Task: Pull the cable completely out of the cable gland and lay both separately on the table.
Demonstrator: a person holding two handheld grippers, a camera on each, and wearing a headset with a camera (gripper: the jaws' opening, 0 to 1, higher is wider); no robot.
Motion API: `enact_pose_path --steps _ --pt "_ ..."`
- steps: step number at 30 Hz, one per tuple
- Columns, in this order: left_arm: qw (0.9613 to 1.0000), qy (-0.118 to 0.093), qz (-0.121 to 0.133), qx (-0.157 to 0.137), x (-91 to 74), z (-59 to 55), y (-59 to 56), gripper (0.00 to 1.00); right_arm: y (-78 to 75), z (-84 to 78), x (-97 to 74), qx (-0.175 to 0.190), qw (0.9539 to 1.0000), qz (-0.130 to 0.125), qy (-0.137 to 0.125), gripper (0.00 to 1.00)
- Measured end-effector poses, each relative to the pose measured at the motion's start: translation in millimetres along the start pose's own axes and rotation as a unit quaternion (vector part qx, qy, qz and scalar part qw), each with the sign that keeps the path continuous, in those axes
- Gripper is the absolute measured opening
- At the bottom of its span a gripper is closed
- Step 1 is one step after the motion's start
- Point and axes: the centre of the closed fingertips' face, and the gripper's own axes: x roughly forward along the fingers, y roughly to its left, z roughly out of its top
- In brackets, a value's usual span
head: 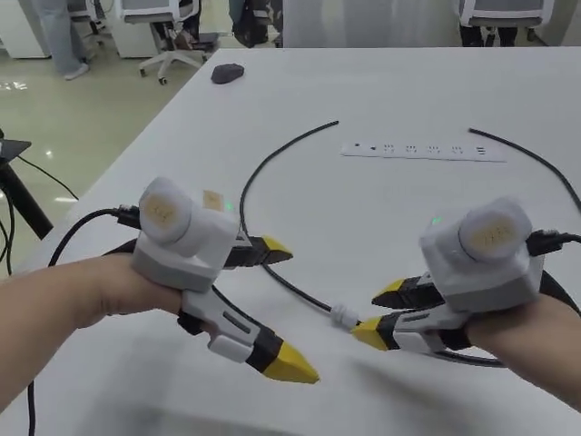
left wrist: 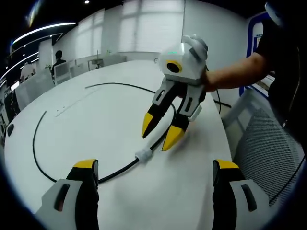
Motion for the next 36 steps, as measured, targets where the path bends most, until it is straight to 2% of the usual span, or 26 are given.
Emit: enact_pose_path --steps 3,8,12,15,17,20,23,24,25,26,27,28,29,30,31,32,33,35,36 --pt "1.0 0.004 0.001 0.005 2.3 -2.3 -0.3 0.98 -3.1 -2.8 10.3 0.007 0.9999 -0.009 0.004 0.24" --pt "0.9998 -0.016 0.003 -0.008 2.5 2.3 0.2 0.97 -3.8 -9.0 21.1 0.011 0.9998 -0.011 0.013 0.18" --pt "0.9997 -0.021 0.006 -0.004 3.1 5.2 -1.6 0.97 -5.7 -8.3 24.2 0.014 0.9998 -0.015 0.007 0.15" --pt "0.9997 -0.022 0.006 -0.008 3.7 4.9 -3.0 0.96 -6.6 -7.6 26.0 -0.015 0.9995 -0.025 0.01 0.12" --pt "0.9997 -0.021 0.005 -0.009 3.9 3.8 -3.7 0.96 -3.0 -8.6 25.8 -0.015 0.9996 -0.02 0.01 0.09" --pt "0.9994 -0.032 0.007 -0.009 2.8 8.3 -4.3 0.95 -0.8 -10.2 24.1 -0.024 0.9995 -0.017 0.012 0.09" --pt "0.9986 -0.048 0.006 -0.022 3.0 14.7 -5.1 0.93 10.5 -11.9 13.1 -0.02 0.9996 0.021 0.005 0.08" --pt "0.9981 -0.054 0.0 -0.029 3.6 17.6 -8.3 0.92 11.9 -12.2 8.8 -0.026 0.9993 0.025 0.003 0.08" --pt "0.998 -0.054 -0.001 -0.032 3.7 18.3 -9.3 0.87 12.6 -13.3 3.4 -0.033 0.9991 0.028 0.003 0.08" --pt "0.9982 -0.049 0.001 -0.032 4.6 18.7 -10.4 0.81 17.8 -15.3 -4.5 -0.045 0.9979 0.046 0.006 0.08" --pt "0.9984 -0.048 0.003 -0.031 5.3 19.0 -10.9 0.75 20.2 -16.0 -10.7 -0.051 0.9974 0.051 0.005 0.08" --pt "0.9984 -0.049 0.005 -0.029 7.2 20.8 -12.3 0.71 25.6 -17.4 -19.5 -0.076 0.9948 0.067 0.004 0.08" --pt "0.9981 -0.053 0.004 -0.032 9.1 23.5 -13.3 0.73 28.6 -18.8 -25.8 -0.096 0.9926 0.074 0.003 0.08" --pt "0.9974 -0.062 0.0 -0.037 11.6 27.9 -15.5 0.78 23.6 -24.0 -33.8 -0.122 0.9907 0.058 0.019 0.08" --pt "0.9952 -0.089 -0.021 -0.035 15.7 39.2 -24.2 0.83 24.6 -25.6 -36.7 -0.132 0.9893 0.059 0.023 0.08" --pt "0.9942 -0.095 -0.033 -0.038 17.9 42.9 -30.4 0.85 32.4 -28.3 -44.9 -0.146 0.9859 0.078 0.026 0.07" --pt "0.9935 -0.093 -0.048 -0.043 21.8 45.7 -38.3 0.84 35.8 -29.0 -50.5 -0.154 0.9843 0.083 0.025 0.07" --pt "0.9934 -0.093 -0.059 -0.031 29.0 51.4 -49.1 0.76 49.2 -31.1 -63.8 -0.168 0.9798 0.106 0.025 0.07" --pt "0.9932 -0.094 -0.063 -0.028 30.6 52.6 -52.0 0.72 51.8 -30.9 -68.3 -0.172 0.9792 0.105 0.023 0.07"
